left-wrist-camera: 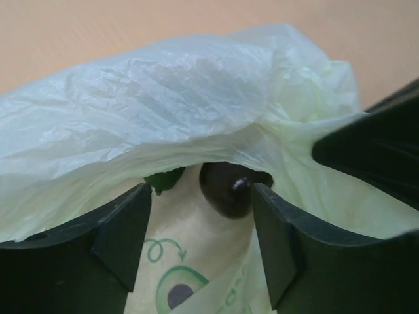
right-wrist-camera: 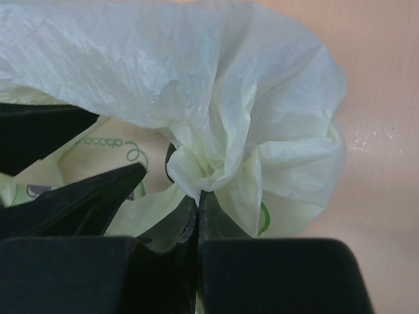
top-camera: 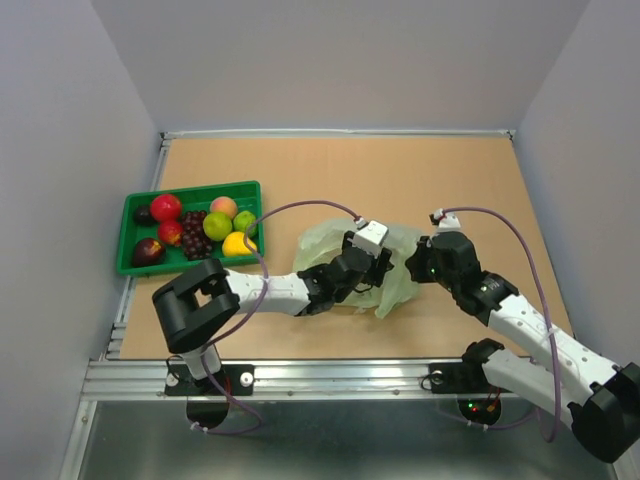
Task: Untie the knot of the plastic bag and take out the fruit
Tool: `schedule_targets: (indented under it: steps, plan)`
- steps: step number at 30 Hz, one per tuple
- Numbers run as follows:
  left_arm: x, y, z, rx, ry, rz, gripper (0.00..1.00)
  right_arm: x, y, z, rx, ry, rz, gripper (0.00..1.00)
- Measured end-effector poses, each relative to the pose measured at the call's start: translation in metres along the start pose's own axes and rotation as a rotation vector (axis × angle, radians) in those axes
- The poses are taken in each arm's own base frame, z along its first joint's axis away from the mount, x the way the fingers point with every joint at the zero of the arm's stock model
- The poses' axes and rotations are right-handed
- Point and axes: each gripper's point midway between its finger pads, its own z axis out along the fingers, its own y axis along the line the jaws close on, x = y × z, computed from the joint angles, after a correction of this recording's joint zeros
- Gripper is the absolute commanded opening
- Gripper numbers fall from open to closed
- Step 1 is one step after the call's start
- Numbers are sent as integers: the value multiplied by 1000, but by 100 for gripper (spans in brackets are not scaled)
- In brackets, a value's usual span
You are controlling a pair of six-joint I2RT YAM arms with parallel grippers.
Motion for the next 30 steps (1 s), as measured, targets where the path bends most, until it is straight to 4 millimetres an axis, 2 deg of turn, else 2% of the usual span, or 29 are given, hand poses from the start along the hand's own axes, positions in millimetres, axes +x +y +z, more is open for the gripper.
schedule_targets:
  steps: [4,7,8,12,19,25,27,30]
  plan:
    - [18,16,19,-71,0,51,70,3,5,-1,-29,16,-7,1]
    - [23,26,29,-100,-8,60,74,3,6,-1,-36,19,-9,1]
    - [23,29,34,-109,-17,59,78,3,6,-1,-37,19,-10,0]
    - [21,35,47,-117,-58,56,85,7,9,1,-55,38,-23,0]
    - [37,39,75,-114,-89,66,85,21,19,3,-119,107,-44,1]
    - [54,54,96,-138,-85,67,75,27,28,0,-176,140,-54,0]
    - [56,55,100,-134,-94,66,69,28,30,0,-188,145,-54,0]
    - [57,53,104,-113,-103,64,53,29,32,-1,-197,150,-54,0]
